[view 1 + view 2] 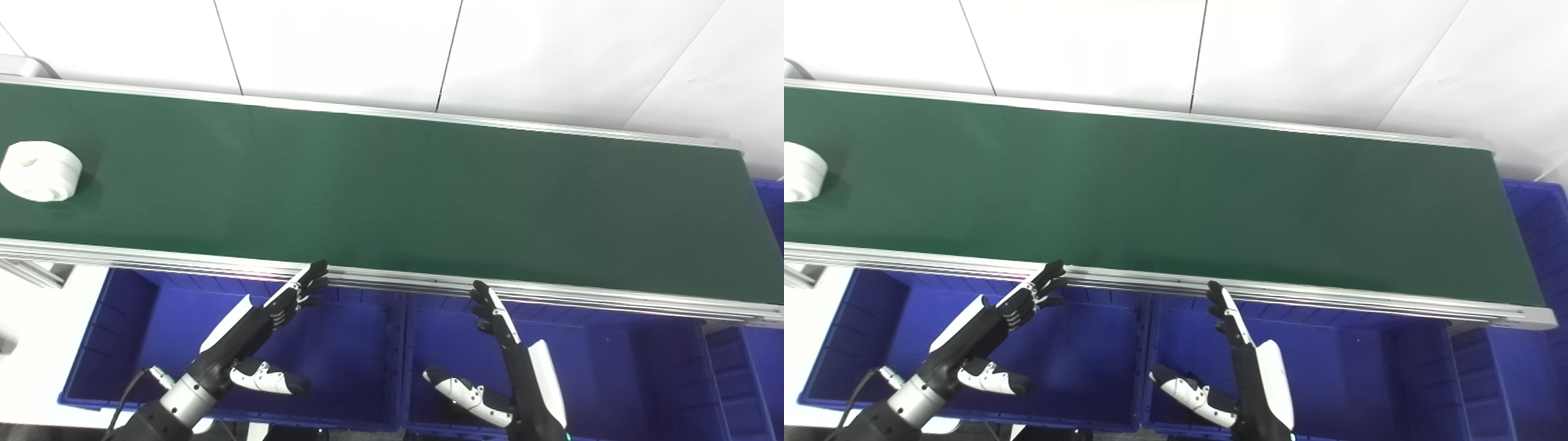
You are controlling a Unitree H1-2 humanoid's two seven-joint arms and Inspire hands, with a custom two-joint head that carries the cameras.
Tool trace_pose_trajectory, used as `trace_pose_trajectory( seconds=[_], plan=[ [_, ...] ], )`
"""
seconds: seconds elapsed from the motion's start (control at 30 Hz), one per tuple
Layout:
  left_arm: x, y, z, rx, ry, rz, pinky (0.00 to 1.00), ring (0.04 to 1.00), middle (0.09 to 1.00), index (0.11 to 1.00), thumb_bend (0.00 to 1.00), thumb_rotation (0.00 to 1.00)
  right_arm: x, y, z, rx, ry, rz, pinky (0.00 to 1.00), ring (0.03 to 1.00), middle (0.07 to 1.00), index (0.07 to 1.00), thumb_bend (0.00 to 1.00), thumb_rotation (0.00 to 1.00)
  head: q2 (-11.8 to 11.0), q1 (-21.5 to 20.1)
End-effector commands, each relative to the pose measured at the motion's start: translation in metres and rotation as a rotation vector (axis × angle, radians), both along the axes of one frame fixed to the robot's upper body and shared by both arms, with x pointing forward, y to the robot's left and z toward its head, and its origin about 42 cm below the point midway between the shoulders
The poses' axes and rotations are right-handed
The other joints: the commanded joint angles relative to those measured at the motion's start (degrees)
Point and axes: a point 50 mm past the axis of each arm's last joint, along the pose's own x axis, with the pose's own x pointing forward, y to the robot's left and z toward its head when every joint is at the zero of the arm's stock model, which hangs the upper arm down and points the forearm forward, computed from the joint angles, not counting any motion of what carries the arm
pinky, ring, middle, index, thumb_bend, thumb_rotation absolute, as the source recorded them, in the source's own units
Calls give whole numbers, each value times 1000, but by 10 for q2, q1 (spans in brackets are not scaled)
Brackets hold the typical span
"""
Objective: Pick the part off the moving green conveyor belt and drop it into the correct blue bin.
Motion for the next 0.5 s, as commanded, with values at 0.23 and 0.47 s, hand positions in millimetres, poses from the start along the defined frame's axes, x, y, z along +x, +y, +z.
trace_pose_trajectory(
  seconds=[0.23,0.47],
  plan=[
    [2,-17,13,-2,-92,-53,930,983,994,994,823,570,-8,-11,11,21,-45,13,833,888,920,937,724,435,-2,47],
    [0,-19,8,16,-87,-35,935,982,986,989,811,516,-9,-17,9,44,-31,25,861,906,931,948,711,425,-7,89]
  ],
)
